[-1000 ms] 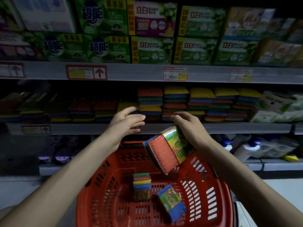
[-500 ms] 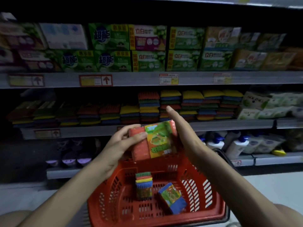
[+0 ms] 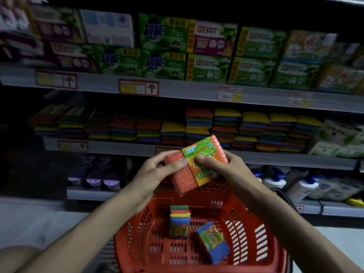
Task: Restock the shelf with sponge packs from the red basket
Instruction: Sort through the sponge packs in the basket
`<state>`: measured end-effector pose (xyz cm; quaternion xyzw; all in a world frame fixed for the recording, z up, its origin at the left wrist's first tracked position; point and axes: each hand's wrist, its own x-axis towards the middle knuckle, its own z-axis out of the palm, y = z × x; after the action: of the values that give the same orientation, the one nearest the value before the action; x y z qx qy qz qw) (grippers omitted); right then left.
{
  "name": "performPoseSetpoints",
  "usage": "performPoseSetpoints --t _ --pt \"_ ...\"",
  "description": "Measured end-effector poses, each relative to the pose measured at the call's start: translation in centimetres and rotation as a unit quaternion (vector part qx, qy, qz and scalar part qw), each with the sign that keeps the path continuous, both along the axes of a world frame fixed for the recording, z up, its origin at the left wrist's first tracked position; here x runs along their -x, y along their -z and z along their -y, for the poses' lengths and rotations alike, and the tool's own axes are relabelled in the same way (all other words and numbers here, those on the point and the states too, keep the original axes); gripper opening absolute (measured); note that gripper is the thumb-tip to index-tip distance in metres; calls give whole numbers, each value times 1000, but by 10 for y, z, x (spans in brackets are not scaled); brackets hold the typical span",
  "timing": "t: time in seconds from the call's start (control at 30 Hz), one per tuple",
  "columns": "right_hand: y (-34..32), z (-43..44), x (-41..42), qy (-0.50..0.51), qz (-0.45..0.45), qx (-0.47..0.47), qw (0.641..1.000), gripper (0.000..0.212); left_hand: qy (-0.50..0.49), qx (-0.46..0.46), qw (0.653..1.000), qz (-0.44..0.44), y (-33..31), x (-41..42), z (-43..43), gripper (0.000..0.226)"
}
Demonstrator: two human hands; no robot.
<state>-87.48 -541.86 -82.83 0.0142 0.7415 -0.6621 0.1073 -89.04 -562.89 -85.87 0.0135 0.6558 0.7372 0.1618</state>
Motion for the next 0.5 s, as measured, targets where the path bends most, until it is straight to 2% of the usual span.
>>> performPoseSetpoints --t 0.33,0.5 --pt "0 30 33 -54 37 7 998 49 -14 -33 999 28 2 6 35 54" --pt "10 47 53 11 11 58 998 96 -13 0 1000 6 -3 17 54 46"
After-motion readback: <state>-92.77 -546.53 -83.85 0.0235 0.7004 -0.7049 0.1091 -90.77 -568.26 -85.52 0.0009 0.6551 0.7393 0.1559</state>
